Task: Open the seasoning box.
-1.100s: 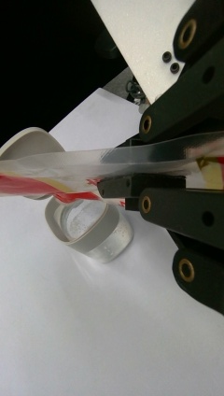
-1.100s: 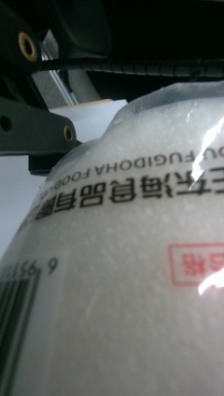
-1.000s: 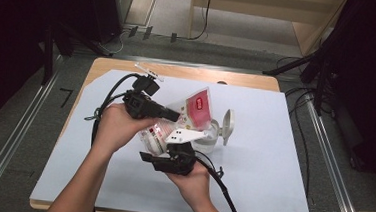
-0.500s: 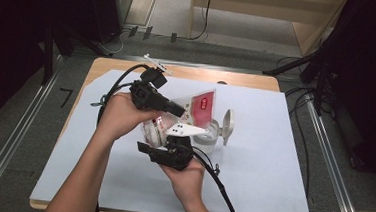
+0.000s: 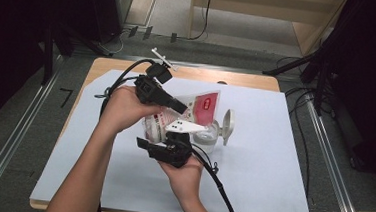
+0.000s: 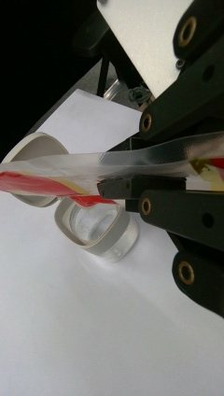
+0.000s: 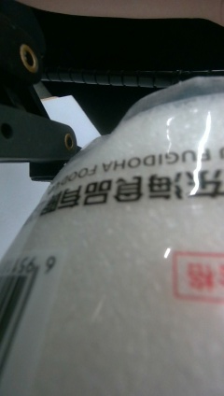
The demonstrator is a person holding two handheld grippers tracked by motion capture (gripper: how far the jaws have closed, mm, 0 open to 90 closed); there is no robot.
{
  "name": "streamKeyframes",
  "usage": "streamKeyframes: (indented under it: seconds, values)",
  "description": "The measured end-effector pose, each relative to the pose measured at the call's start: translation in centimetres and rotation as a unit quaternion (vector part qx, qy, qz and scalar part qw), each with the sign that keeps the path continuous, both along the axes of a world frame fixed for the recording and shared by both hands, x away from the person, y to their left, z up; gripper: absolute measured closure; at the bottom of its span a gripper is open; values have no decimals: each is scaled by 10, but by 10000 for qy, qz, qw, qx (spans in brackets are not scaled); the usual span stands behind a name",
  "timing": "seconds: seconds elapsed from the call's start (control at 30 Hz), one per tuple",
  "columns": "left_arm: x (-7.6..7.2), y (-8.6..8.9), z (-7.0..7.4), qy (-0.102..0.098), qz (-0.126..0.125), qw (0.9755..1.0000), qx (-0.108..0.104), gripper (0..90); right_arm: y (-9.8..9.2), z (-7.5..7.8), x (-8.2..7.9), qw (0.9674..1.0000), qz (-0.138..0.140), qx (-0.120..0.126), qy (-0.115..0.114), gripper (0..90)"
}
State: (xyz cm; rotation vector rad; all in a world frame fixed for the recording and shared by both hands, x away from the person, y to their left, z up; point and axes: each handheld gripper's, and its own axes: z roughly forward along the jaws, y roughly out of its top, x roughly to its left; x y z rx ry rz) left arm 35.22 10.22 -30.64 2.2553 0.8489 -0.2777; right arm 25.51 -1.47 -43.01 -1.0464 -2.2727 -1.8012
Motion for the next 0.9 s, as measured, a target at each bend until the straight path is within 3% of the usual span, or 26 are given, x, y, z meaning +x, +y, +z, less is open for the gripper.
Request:
streamKeyframes:
  seconds: [0.1, 0.2, 0.3, 0.43, 0.7, 0.9]
  values:
    - [2, 1, -1, 177, -4, 9997, -145, 823, 0, -1, 1, 9998, -26, 169, 106, 626]
    - [2, 3, 0, 191, -22, 9993, -315, 824, 0, 0, 0, 9997, -49, 205, 90, 628]
    - [3, 3, 0, 139, -47, 9994, -316, 826, -1, 1, 0, 9997, -36, 212, 73, 629]
    - [4, 1, -2, 122, -3, 9997, -221, 814, -2, 2, 0, 9993, 4, 298, 210, 629]
    - [8, 3, -6, 271, 176, 9992, -215, 848, -1, 3, -1, 10000, -21, -70, 36, 609]
    - [7, 6, -5, 305, 217, 9989, -270, 852, 1, 6, -2, 9999, 19, -93, 39, 620]
